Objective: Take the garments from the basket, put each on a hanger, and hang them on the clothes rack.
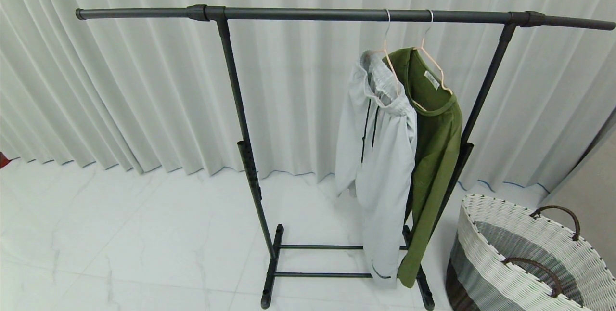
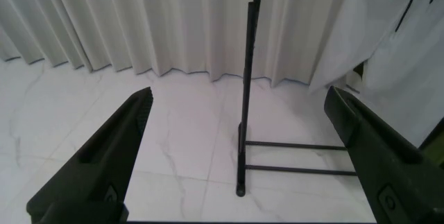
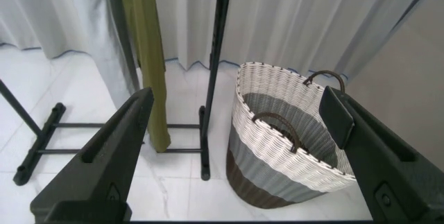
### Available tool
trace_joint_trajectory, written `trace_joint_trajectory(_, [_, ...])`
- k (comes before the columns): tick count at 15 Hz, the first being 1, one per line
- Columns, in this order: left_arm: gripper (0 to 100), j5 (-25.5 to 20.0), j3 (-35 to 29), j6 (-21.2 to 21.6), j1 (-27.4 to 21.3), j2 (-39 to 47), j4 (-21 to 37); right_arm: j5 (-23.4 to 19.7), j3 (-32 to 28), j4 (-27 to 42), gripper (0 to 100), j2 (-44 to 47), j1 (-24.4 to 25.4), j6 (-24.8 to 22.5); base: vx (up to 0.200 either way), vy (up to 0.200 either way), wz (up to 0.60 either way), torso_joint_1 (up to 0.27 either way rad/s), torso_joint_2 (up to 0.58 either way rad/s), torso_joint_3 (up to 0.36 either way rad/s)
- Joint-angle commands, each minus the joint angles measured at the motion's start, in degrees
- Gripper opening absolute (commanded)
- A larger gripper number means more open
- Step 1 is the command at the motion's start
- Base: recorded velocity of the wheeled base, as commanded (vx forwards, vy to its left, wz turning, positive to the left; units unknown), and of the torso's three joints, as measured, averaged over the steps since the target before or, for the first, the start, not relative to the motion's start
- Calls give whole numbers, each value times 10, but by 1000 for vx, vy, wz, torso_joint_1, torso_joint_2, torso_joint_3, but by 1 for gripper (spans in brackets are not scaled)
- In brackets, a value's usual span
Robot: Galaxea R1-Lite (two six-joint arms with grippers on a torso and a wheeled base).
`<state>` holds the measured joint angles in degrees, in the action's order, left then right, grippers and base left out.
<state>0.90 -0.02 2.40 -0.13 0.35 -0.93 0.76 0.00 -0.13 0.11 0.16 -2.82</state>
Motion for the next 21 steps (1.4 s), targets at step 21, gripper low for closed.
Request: trace_joint_trajectory(21, [100, 3, 0, -22, 0, -4, 0, 0, 0, 0, 100, 0, 0, 1, 0, 0, 0, 0, 0, 0])
